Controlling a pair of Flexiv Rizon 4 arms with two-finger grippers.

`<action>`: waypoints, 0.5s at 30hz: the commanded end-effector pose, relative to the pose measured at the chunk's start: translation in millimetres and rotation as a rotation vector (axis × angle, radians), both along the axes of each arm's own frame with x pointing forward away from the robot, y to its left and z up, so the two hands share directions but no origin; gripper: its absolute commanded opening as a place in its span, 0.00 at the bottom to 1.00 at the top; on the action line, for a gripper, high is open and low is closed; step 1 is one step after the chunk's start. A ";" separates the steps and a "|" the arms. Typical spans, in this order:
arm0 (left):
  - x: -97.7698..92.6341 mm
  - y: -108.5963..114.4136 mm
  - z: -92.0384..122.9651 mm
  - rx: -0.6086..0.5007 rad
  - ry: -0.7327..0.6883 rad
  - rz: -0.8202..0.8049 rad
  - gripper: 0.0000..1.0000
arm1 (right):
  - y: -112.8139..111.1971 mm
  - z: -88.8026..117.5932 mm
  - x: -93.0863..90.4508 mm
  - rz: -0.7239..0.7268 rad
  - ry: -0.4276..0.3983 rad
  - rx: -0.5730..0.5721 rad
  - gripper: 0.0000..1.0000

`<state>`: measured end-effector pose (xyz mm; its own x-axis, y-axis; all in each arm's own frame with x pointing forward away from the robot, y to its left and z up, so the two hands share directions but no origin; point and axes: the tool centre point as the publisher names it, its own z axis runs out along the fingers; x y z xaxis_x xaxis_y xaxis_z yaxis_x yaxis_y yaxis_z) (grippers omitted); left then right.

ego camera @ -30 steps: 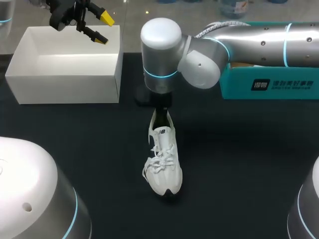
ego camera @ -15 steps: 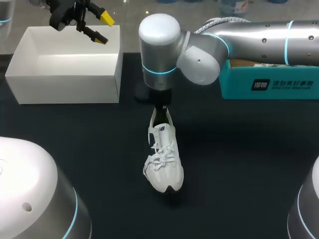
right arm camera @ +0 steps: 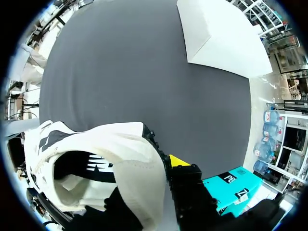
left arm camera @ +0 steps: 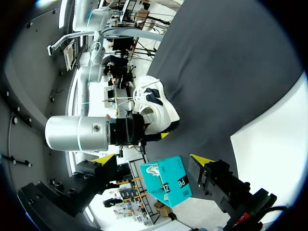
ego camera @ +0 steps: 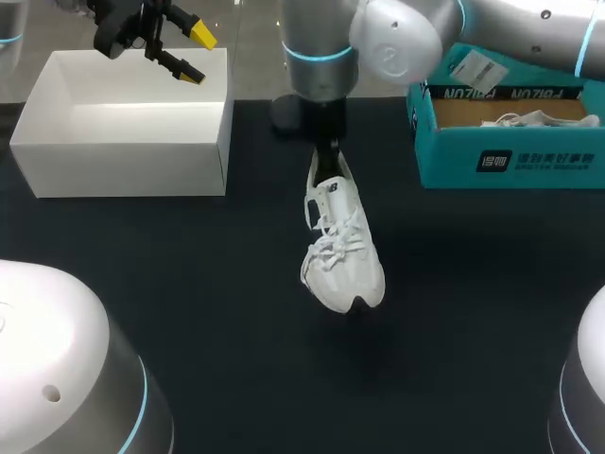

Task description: Take the shoe out of the shoebox, open the shoe tongue, remove and reinsert the insole, then place the shoe into the shoebox

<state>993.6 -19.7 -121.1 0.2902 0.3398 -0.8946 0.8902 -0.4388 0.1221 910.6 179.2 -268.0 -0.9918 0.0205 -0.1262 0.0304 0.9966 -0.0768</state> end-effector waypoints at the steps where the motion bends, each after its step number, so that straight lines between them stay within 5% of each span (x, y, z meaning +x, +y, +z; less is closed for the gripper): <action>1: 1.0 0.5 0.3 0.002 0.000 -0.003 1.00 | -1.3 63.1 0.2 0.000 -0.019 -0.021 0.00; 15: 1.0 0.5 0.3 0.002 0.000 -0.003 1.00 | -10.1 110.4 17.8 0.006 -0.135 0.000 0.00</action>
<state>993.6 -19.7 -121.1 0.2902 0.3398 -0.8946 0.8902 -0.4388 0.1221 932.5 172.1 -166.1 -0.9743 0.0029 -0.2254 0.0183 0.9976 -0.0661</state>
